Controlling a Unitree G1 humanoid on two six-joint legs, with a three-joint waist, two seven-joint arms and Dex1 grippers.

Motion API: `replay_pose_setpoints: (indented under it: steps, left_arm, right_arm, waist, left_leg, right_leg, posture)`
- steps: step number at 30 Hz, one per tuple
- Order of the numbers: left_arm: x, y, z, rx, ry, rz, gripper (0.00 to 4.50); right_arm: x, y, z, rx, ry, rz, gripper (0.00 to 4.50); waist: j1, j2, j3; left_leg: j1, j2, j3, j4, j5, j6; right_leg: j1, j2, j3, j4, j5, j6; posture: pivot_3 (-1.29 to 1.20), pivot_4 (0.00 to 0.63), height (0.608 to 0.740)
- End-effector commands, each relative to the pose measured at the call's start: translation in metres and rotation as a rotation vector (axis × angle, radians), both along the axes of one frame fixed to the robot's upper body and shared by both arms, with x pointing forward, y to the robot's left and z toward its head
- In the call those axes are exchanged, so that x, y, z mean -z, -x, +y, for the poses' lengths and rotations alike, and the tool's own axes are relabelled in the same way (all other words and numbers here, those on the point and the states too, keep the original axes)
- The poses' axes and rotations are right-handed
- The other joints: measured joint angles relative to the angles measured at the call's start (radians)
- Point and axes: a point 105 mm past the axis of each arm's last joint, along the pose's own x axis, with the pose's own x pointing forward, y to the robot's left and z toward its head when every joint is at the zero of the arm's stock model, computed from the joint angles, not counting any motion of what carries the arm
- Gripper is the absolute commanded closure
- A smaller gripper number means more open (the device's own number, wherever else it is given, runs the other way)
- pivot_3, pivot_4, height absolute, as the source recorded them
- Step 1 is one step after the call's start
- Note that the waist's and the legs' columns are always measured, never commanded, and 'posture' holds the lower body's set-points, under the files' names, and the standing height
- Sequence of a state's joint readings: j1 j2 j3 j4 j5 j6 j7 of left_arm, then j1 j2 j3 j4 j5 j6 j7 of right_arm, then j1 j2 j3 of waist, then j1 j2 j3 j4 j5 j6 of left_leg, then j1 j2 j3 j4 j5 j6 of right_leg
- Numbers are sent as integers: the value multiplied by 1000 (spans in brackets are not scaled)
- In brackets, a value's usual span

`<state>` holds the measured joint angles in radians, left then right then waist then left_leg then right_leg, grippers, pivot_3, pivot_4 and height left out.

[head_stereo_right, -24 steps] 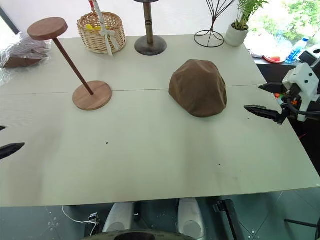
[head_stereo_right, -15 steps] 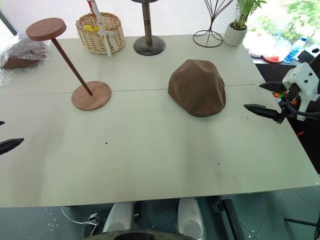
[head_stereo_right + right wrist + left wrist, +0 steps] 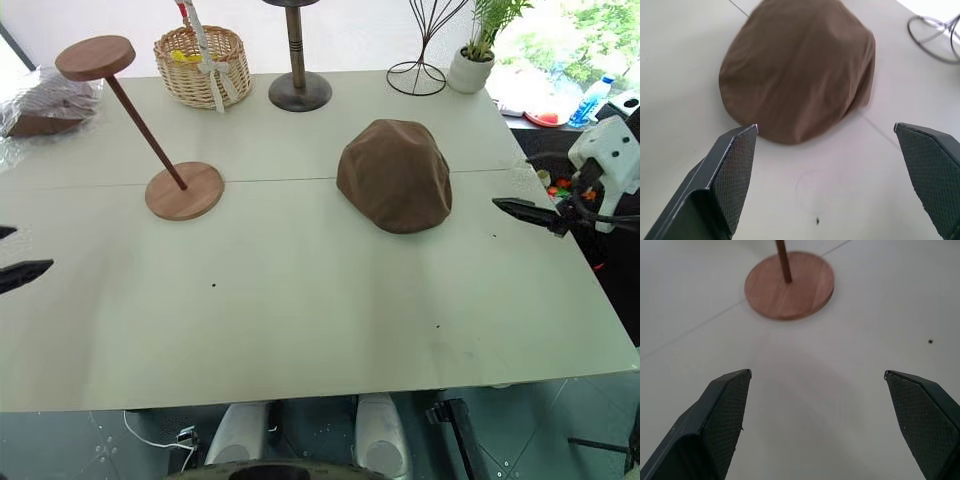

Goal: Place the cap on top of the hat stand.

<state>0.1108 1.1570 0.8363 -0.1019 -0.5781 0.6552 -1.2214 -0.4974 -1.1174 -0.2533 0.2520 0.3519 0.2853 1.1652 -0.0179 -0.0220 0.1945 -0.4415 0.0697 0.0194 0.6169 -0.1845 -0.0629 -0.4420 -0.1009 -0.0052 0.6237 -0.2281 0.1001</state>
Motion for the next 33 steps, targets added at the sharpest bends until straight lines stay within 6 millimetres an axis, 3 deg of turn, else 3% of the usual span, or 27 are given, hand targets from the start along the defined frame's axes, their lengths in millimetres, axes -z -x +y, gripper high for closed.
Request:
replay_pose_setpoints:
  steps: [1,7,10,12,15,20,26,33]
  left_arm:
    - [-24,2,-40,194,19,11,31]
    - [-42,-3,-103,502,46,67,31]
    - [-42,-6,-131,655,50,89,31]
    - [-40,-10,-143,715,50,98,31]
    - [-41,-14,-152,770,67,105,31]
    - [-42,-22,-164,822,77,96,31]
    - [-45,-29,-170,838,83,79,31]
    - [-46,-29,-173,845,93,75,31]
  right_arm:
    - [-27,3,20,-74,128,-108,0]
    - [-21,-1,49,-114,344,-202,0]
    - [8,-6,52,-82,553,-239,0]
    - [29,-8,52,-58,603,-243,0]
    - [54,-11,54,-26,631,-262,0]
    - [78,-15,61,28,593,-296,0]
    - [100,-23,68,15,633,-324,0]
    - [116,-40,62,18,735,-343,0]
  waist:
    - [0,1,0]
    - [1,1,0]
    - [6,1,0]
    - [7,1,0]
    - [4,1,0]
    - [1,0,0]
    - [4,0,0]
    - [1,-1,0]
  left_leg:
    - [0,0,0,0,0,0]
    - [1,0,0,0,0,0]
    - [2,0,0,1,0,0]
    - [2,0,0,3,0,0]
    - [0,0,0,7,0,0]
    - [-1,0,0,11,0,1]
    - [0,0,-1,13,0,1]
    - [0,0,-1,13,0,1]
  right_leg:
    - [0,0,0,0,0,0]
    - [-1,0,1,5,-2,3]
    - [-1,1,1,7,-2,3]
    - [1,1,1,7,-2,3]
    - [1,2,2,8,-1,4]
    - [1,2,3,9,0,5]
    - [3,2,4,9,0,5]
    - [4,2,4,9,0,5]
  posture:
    - [0,150,728]
    - [0,150,728]
    - [0,150,728]
    - [0,150,728]
    - [0,150,728]
    - [0,150,728]
    - [0,150,728]
    - [0,150,728]
